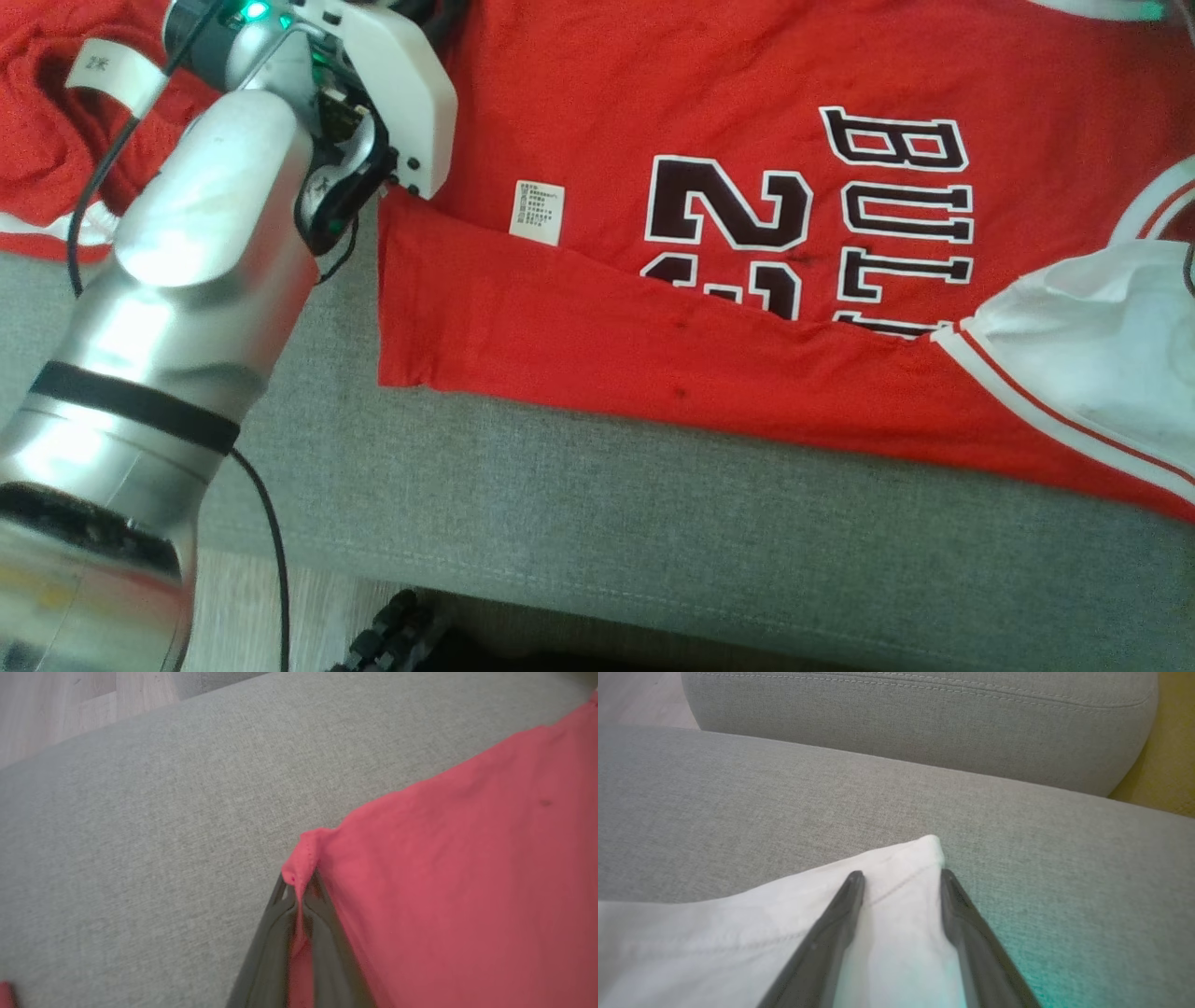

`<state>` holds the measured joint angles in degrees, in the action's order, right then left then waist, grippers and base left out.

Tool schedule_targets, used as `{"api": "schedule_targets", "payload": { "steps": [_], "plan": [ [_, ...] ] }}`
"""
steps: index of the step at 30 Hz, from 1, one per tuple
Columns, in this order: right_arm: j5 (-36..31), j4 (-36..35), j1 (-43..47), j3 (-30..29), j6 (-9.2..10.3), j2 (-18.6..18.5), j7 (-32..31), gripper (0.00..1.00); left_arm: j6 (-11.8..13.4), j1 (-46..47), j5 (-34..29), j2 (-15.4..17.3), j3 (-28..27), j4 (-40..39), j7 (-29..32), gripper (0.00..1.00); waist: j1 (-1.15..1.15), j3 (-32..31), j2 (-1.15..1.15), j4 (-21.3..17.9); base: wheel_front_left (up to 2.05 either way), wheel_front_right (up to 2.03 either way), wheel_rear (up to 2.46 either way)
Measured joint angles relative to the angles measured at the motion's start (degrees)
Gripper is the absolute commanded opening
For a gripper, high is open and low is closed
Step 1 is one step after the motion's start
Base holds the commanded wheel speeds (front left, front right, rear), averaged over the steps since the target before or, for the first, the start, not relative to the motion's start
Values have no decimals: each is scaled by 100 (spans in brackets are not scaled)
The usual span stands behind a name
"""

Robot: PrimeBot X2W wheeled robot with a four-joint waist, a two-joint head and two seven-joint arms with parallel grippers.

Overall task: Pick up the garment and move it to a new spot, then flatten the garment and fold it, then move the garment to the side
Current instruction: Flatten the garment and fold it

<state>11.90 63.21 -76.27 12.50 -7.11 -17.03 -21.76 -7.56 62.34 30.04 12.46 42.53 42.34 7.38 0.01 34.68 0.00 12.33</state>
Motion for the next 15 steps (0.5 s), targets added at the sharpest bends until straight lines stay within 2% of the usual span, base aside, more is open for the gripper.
{"api": "schedule_targets", "payload": {
  "steps": [1, 2, 7, 15],
  "plan": [
    [-36, 31, 1, 4, 0, 0, 51, 6, 0, 23, 0, 1, 10, 42, -21, 0, 0, -5, 0, -1, 0, 0, 0],
    [-78, 64, 1, 8, 0, -1, 66, 0, 0, 33, 18, 1, 18, 79, -51, 0, 0, -18, 0, -2, 0, 0, 0],
    [-174, 138, 3, -11, 0, -3, 270, 0, 0, 48, 98, 1, 44, 232, -207, 0, 0, -46, 0, -24, 0, 0, 0],
    [-257, 51, 4, -352, 0, 23, 1568, 0, 134, 196, 132, 36, -70, 516, -883, 0, 0, -188, 0, -269, 0, 0, 0]
  ]
}}
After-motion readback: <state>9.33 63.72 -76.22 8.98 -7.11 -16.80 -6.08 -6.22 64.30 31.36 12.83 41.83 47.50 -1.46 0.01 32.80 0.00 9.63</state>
